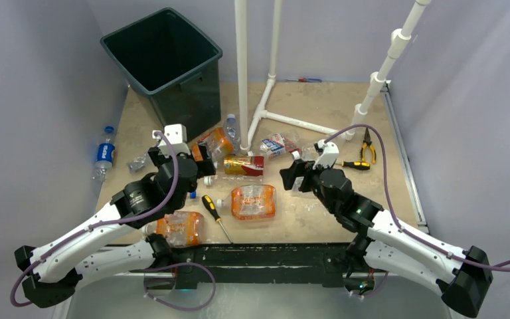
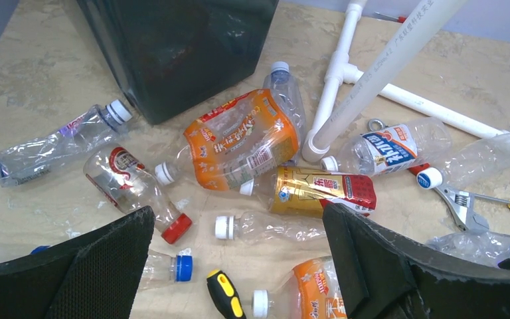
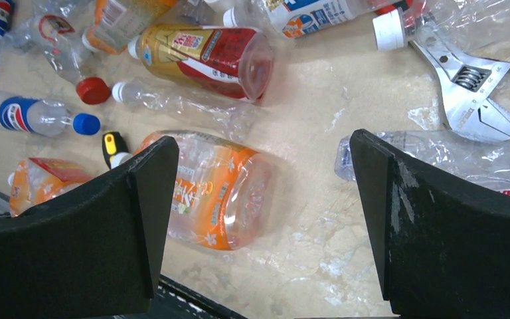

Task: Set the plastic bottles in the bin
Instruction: Pick up the plastic bottle at the center of the board.

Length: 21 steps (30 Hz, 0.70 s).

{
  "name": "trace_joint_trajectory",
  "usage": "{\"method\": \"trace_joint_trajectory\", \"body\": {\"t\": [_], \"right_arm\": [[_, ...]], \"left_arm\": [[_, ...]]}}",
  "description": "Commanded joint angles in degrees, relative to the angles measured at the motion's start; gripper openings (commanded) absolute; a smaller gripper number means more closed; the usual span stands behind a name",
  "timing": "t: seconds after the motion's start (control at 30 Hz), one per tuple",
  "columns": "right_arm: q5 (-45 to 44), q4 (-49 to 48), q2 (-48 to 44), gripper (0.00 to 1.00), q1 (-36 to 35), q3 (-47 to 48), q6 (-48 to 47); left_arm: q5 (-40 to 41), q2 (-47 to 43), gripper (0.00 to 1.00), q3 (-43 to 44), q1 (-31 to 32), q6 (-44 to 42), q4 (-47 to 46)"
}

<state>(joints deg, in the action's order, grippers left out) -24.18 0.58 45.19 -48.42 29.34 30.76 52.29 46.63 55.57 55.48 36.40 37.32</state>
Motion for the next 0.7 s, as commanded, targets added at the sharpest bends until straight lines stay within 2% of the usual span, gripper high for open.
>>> {"method": "trace_joint_trajectory", "body": {"t": [0.0,0.17,0.33,0.47,0.67], "right_arm": [[2.80,0.91,0.04,0.99,-0.03,3.43,-3.55],[7.87,-0.25,3.17,0.99,0.00,4.46,-6.19],[8.93,3.44,9.58,0.98,-0.02,6.75,-4.82],[9.53,5.18,11.50,0.98,-0.05,3.99,0.60],[15.69,-0.20,10.10,0.99,-0.03,-1.21,4.09]], "left_arm": [[-0.86,-0.72,0.99,-0.37,-0.02,-1.87,-2.33],[-1.53,-0.08,0.99,1.76,-0.02,-3.42,-1.16],[-2.05,2.56,0.98,4.70,-0.02,-6.57,1.36],[-2.39,2.67,0.98,2.14,-0.02,-6.19,0.65],[-6.72,0.56,0.98,-1.40,-0.02,-7.48,-3.58]]}}
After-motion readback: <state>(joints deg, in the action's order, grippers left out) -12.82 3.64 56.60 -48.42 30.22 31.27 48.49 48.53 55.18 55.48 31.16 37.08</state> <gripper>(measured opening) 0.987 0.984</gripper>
